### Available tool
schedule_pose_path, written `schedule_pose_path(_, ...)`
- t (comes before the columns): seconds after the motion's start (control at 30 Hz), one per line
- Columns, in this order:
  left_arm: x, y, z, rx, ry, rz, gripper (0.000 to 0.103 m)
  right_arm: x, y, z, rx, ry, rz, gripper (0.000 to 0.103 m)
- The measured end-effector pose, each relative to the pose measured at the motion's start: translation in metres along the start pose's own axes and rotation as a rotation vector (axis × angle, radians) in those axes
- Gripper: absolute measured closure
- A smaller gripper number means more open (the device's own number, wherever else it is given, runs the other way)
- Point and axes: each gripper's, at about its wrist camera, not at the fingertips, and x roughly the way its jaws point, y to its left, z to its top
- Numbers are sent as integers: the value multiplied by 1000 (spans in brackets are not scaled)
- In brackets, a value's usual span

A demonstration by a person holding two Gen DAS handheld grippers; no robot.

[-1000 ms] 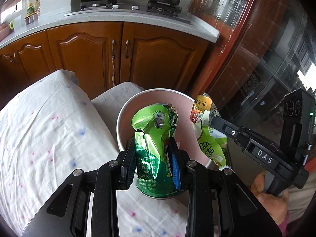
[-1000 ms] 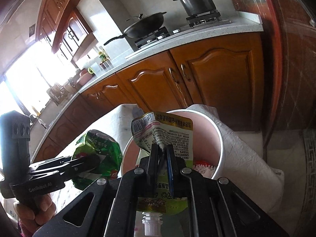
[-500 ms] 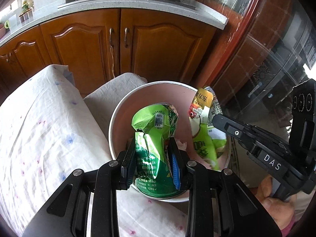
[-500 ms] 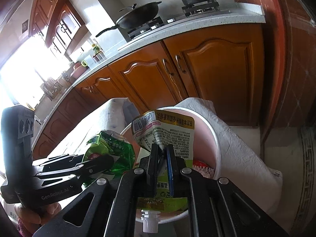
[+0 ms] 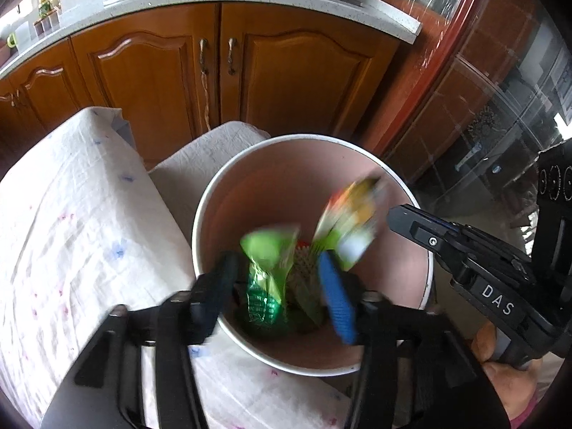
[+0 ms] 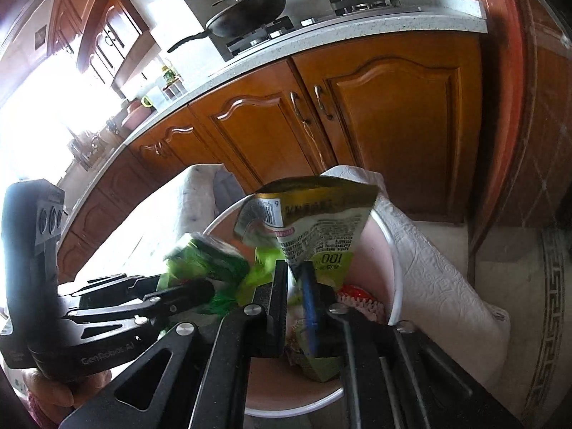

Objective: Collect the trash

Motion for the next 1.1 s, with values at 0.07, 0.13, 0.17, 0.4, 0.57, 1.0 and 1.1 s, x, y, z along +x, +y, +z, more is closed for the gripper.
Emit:
schedule_pose_path(0.07, -4, 0, -2, 0, -8, 2, 47, -3, 0, 0, 2, -7, -2, 90)
schedule_pose_path(0.13, -7, 2, -3, -6, -13, -3, 47, -6, 0, 0, 5, -15, -1, 90)
schedule_pose_path(0.17, -9, 3, -3, -9, -16, -3, 47, -8, 0, 0, 6, -19, -2, 89)
schedule_pose_path(0.4, -25, 14, -14, -33, -45, 2, 47, -15, 0, -6, 12, -30, 3, 81)
schedule_pose_path(0.57, -40, 25, -28, -78, -77, -9, 44, -23, 5, -12, 15, -45, 11, 67)
schedule_pose_path(1.0, -91, 52, -99, -196, -230, 57, 25, -53, 33, -58, 13, -177, 42, 20)
schedule_pose_path(1.1, -98, 59, -114, -225, -247, 73, 24, -59, 41, -69, 5, -210, 47, 16)
